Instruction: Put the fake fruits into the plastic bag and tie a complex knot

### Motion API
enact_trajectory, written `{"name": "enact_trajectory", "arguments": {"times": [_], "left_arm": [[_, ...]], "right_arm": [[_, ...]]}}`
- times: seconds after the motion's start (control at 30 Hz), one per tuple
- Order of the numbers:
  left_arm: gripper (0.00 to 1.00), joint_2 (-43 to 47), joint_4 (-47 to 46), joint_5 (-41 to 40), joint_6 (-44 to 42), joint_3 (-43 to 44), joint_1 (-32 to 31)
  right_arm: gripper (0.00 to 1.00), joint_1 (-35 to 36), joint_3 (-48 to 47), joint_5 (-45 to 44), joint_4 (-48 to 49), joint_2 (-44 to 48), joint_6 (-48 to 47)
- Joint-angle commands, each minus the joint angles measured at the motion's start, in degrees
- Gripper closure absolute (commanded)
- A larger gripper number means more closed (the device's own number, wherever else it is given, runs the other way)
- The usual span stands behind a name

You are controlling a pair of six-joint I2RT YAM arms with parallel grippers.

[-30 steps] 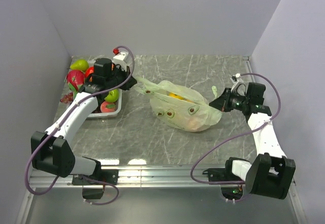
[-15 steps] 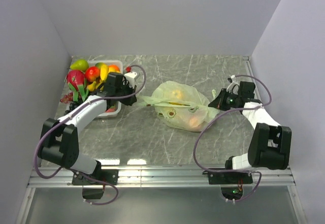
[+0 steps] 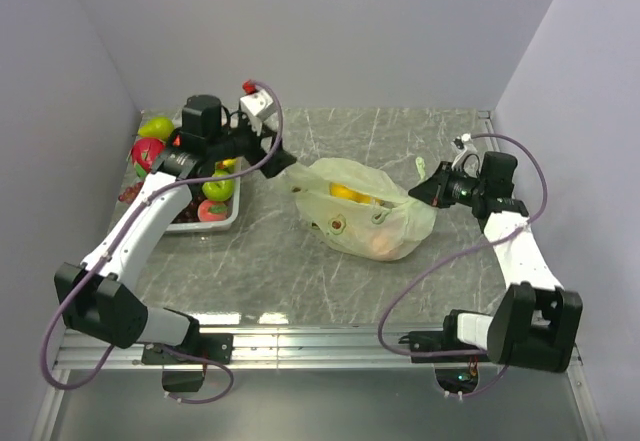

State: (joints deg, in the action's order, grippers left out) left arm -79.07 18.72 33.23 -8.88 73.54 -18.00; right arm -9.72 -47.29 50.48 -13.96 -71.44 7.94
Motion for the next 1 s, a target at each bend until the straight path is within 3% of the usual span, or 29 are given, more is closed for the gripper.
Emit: {"name": "enact_trajectory", "arguments": {"times": [0.0,0.3,0.47,0.67,0.77,0.8,0.87,0.97], "left_arm": [[0.03,-0.03,-1.58,8.26,-3.68,6.26,-5.28],[0.02,-12.59,-18.27,9.48,-6.31,5.56,-19.61],[0.04,-23.40,-25.48,10.45,-5.44,8.37,-23.48],[0.02,-28.77,-34.45,12.64,-1.23,6.27,-26.29],[0.19,-32.37,-32.53,12.29,-0.35,7.32,-26.65],[0.34,-33.07,-31.65,12.21,-0.43,7.58,-26.65],[0.49,-34.05,-31.11,11.33,-1.74,6.19,-26.65],[0.82,-33.87,-31.47,10.01,-2.98,3.90,-26.65]], "right_arm": [[1.00,1.54,0.53,3.66,3.06,4.55,-1.18],[1.00,2.24,0.44,3.13,5.43,3.33,0.49],[1.00,2.33,0.09,3.22,7.71,1.22,1.72],[1.00,2.33,-0.52,3.40,10.61,-1.24,3.04],[1.00,2.33,-0.96,3.31,12.46,-2.73,4.09],[1.00,2.33,-1.40,3.14,12.81,-3.18,4.27],[1.00,2.33,-1.84,1.91,13.86,-4.23,5.14],[1.00,2.33,-2.37,0.32,16.76,-6.07,8.04]]}}
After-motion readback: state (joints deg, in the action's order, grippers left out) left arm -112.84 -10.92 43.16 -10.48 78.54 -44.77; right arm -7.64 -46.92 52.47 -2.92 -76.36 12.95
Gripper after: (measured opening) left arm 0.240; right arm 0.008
